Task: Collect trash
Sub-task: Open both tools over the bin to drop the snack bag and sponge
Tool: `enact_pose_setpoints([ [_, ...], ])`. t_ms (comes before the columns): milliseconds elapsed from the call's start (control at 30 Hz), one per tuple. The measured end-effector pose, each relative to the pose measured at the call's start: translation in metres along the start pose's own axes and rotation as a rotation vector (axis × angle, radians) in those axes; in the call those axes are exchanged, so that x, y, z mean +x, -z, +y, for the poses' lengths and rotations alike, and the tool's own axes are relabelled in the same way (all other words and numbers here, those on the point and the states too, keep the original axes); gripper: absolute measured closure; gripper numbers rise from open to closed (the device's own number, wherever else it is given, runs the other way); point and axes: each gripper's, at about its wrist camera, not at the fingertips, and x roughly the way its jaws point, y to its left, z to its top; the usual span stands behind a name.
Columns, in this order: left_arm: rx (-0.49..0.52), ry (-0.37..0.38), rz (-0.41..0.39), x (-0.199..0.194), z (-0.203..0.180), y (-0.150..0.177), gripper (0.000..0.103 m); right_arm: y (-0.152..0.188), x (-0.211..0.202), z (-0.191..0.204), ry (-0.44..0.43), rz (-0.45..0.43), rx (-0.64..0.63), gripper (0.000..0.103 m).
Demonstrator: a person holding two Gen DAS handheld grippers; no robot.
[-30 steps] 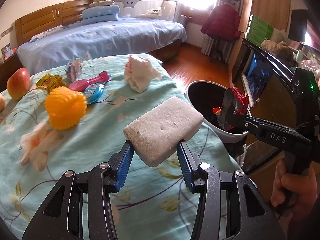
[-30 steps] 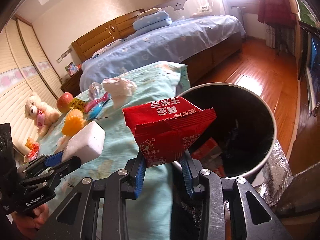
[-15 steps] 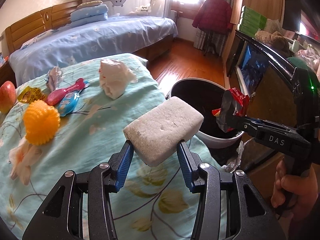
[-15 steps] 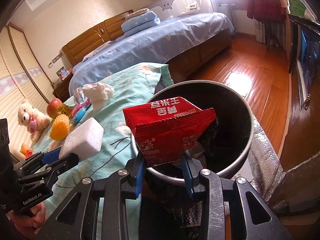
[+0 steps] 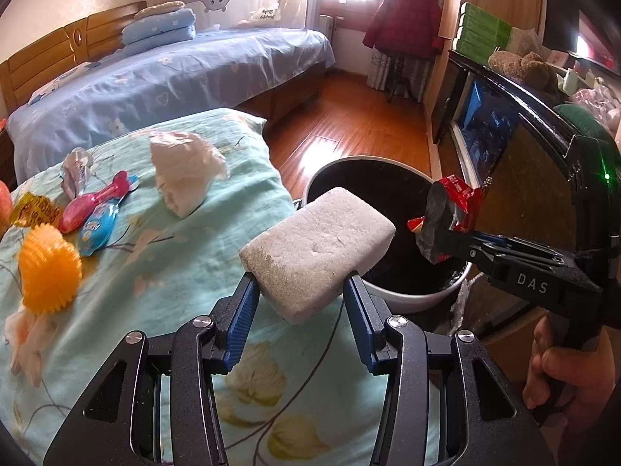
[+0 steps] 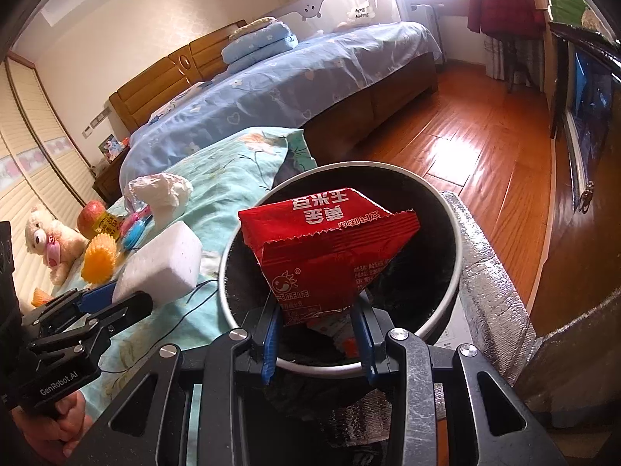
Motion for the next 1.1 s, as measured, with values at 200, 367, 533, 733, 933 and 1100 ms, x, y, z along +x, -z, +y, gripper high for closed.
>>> enact_pose_setpoints([
  [200,0.008,0.005,0.011,0.009,-0.007,-0.008,0.058,-0.003,0.004,-0.008,0.012,0.008,0.007,0.069],
  [367,0.005,0.009,0.023,0.018,-0.012,-0.013,0.058,-0.008,0.006,-0.014,0.024,0.012,0.002,0.069],
  [533,0.013,0.010,0.025,0.024,-0.017,-0.020,0.058,-0.014,0.010,-0.020,0.038,0.024,0.000,0.069],
  [733,0.012,0.015,0.037,0.032,-0.023,-0.026,0.058,-0.018,0.014,-0.026,0.045,0.032,0.002,0.067],
  [933,0.025,0.025,0.050,0.040,-0.028,-0.030,0.055,-0.020,0.014,-0.028,0.053,0.033,0.001,0.066],
  [1100,0.022,0.025,0.056,0.041,-0.028,-0.029,0.040,-0.022,0.014,-0.034,0.059,0.036,0.020,0.050],
])
